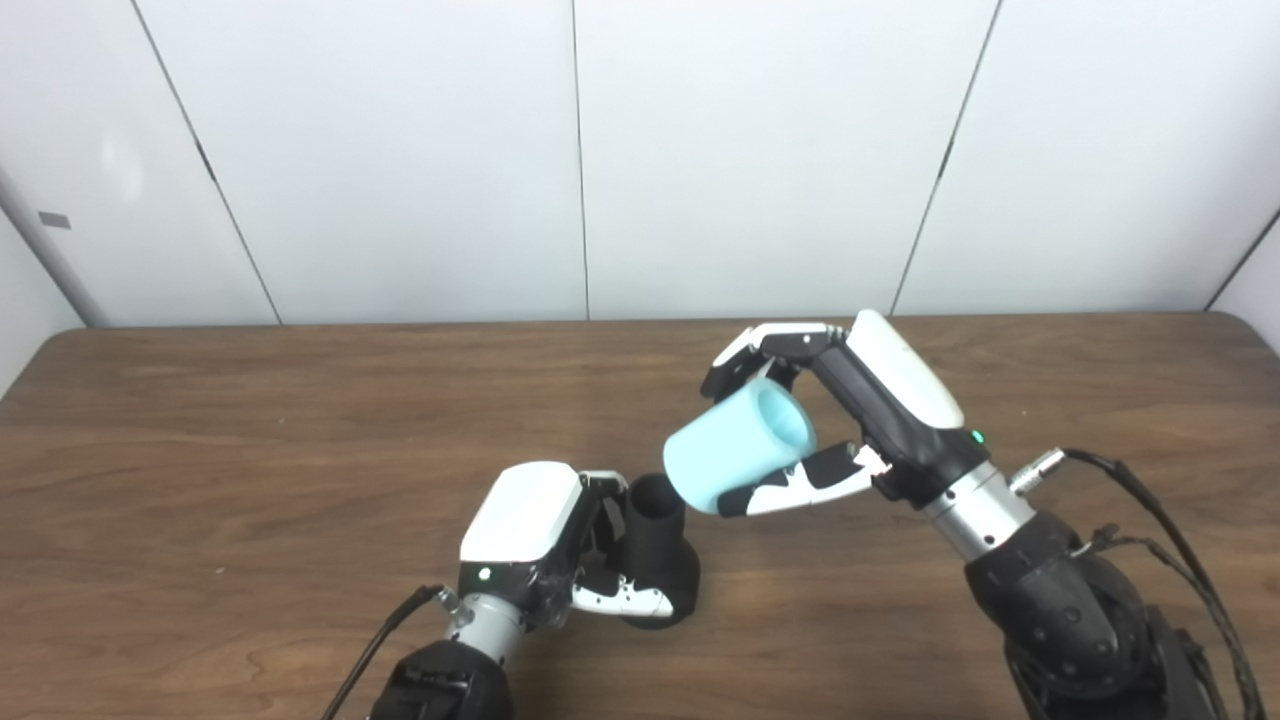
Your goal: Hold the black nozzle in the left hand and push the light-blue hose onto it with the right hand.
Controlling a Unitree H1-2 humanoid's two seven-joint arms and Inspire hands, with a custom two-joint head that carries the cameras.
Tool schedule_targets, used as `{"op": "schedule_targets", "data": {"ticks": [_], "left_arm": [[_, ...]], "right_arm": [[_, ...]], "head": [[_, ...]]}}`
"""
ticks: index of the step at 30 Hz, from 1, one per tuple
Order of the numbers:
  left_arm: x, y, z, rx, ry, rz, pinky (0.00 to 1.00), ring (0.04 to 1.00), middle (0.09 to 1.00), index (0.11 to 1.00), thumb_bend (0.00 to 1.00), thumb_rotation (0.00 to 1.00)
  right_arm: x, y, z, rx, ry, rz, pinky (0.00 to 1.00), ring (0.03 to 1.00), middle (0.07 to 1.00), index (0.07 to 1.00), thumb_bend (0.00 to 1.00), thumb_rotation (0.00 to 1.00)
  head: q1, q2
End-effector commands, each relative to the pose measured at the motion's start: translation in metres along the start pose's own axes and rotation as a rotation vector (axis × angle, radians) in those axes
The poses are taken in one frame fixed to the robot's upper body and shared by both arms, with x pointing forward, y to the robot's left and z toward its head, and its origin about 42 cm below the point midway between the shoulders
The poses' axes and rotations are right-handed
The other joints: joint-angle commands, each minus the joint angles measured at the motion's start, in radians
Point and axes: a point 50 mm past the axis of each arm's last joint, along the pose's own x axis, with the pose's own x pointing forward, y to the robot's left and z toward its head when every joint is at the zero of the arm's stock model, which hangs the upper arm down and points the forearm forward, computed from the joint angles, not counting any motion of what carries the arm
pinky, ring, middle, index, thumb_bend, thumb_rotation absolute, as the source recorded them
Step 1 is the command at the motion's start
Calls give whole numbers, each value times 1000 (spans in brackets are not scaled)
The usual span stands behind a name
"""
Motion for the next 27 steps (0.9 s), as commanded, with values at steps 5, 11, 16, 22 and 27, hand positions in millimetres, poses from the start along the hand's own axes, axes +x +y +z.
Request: {"op": "schedule_targets", "data": {"ticks": [5,11,16,22,27], "left_arm": [[-1,-17,-9,38,54,-107,291,372,398,503,520,0],[0,-16,-7,49,49,-111,292,377,400,505,520,0],[0,-16,-7,49,44,-108,300,379,399,504,520,0],[1,-16,-4,59,36,-109,310,386,401,506,520,0],[2,-14,-4,65,30,-109,334,405,408,510,520,0]], "right_arm": [[6,2,10,17,-63,-33,374,393,504,530,513,0],[8,14,9,39,-63,-14,369,392,502,530,513,0],[10,22,8,54,-74,2,356,394,501,531,513,0],[14,25,8,52,-84,8,347,391,501,531,513,0],[15,24,9,48,-87,14,348,391,504,530,513,0]], "head": [[-1,1],[-1,1],[-4,1],[-5,1],[-4,3]]}}
